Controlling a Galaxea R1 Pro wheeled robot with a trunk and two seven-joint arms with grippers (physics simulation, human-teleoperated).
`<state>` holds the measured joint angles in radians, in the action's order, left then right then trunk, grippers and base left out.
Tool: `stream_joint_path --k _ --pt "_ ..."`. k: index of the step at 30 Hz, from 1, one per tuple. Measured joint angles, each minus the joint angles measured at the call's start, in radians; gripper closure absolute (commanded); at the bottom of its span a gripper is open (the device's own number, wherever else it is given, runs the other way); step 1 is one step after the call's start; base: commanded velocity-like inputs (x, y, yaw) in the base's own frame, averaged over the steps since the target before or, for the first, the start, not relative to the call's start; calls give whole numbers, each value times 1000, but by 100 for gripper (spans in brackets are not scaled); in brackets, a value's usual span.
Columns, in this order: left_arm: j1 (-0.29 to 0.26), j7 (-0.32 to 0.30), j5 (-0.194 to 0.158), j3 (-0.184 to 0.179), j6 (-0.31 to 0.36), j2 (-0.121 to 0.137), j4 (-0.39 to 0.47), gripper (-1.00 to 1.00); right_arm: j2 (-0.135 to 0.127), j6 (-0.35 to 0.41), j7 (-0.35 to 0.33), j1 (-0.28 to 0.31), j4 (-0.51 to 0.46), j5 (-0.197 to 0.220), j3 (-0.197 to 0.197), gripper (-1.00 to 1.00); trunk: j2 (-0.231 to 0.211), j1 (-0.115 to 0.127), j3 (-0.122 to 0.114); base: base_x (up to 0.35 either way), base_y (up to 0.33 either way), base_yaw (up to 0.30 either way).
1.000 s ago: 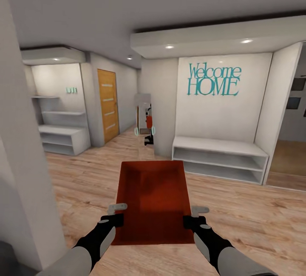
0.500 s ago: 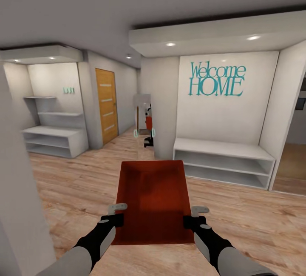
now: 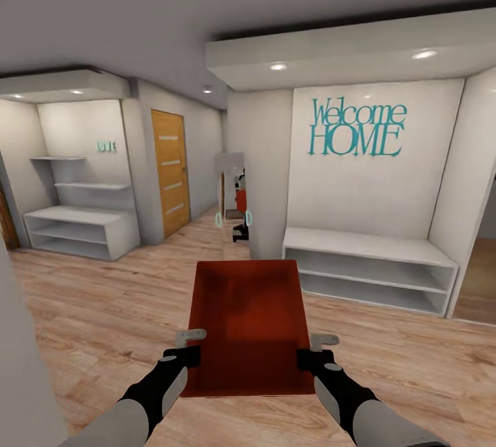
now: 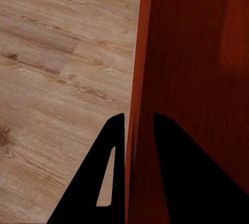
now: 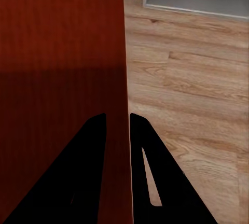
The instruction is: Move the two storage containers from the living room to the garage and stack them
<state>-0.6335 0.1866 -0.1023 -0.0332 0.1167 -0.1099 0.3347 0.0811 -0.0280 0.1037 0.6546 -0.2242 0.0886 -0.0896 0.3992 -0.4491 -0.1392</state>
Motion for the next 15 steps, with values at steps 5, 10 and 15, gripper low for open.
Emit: stream_joint_path --k 5,10,15 --pt "0 0 0 0 2 0 0 100 0 1 0 0 0 0 0 100 0 0 0 322 0 2" --pt "0 0 1 1 3 0 1 100 0 2 0 0 0 1 -1 100 0 0 0 322 0 163" --pt "0 0 0 0 3 0 1 100 0 2 1 0 0 1 -1 100 0 0 0 322 0 258"
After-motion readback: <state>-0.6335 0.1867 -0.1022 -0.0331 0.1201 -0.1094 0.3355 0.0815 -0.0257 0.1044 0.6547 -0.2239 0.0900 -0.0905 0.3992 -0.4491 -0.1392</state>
